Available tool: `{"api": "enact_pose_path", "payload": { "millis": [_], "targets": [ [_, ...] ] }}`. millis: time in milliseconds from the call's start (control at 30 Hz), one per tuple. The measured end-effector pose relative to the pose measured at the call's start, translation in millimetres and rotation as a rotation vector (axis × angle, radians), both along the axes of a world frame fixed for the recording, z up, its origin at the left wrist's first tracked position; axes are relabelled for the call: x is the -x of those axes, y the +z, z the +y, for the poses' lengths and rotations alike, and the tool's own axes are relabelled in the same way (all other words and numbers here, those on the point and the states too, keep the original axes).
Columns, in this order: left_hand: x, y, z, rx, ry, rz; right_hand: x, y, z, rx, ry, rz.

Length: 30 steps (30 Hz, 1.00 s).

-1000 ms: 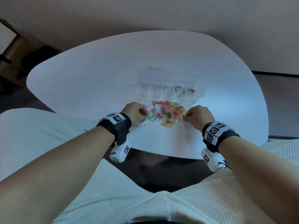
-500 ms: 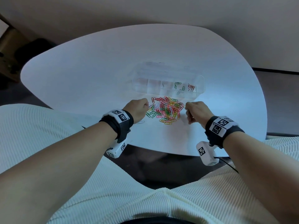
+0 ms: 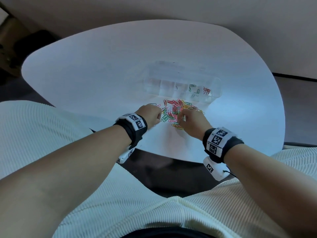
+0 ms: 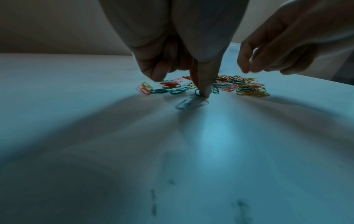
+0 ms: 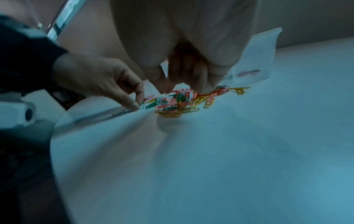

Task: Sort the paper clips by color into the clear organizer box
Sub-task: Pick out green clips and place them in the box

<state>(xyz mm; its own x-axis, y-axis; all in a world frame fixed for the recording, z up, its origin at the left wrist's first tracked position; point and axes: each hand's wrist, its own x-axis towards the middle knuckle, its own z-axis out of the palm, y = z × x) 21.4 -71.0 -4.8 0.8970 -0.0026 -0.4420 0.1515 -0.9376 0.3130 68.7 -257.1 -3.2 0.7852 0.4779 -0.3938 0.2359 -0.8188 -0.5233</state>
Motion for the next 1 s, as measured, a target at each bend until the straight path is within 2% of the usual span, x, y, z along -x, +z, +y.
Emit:
{"api": "enact_pose_path", "payload": {
  "millis": [100,267,400,533,600,733,867,1000],
  "targets": [
    [2.5,2.5,-0.2,0.061,0.046,0.046,3.2,-6.8,0.7,0.106,0.015,-0.096],
    [-4.8,8.2,-1.0,0.245,0.259,0.011,5.8,-10.9,0.8,0.185,0.062,-0.194],
    [-5.9,9.3,1.2,0.611,0.361,-0.097,5.3,-10.8,1.4,0.235,0.126,-0.256],
    [-2.8,13.3,1.5,0.727,0.424,-0.163,6.4,-12.0,1.4,0.259,0.16,-0.281],
    [-2.7,13.9,1.3,0.724,0.435,-0.131,7.0,-12.7,-0.7,0.214,0.139,-0.286],
    [-4.2,6.8,3.0,0.555,0.393,-0.029,3.3,-10.7,-3.3,0.097,0.068,-0.303],
    [-3.6,2.2,3.3,0.494,0.413,0.018,0.7,-8.1,-4.1,0.152,0.114,-0.235],
    [-5.9,2.9,2.2,0.423,0.368,-0.019,-0.4,-10.7,-3.9,0.214,0.158,-0.234]
  ]
}}
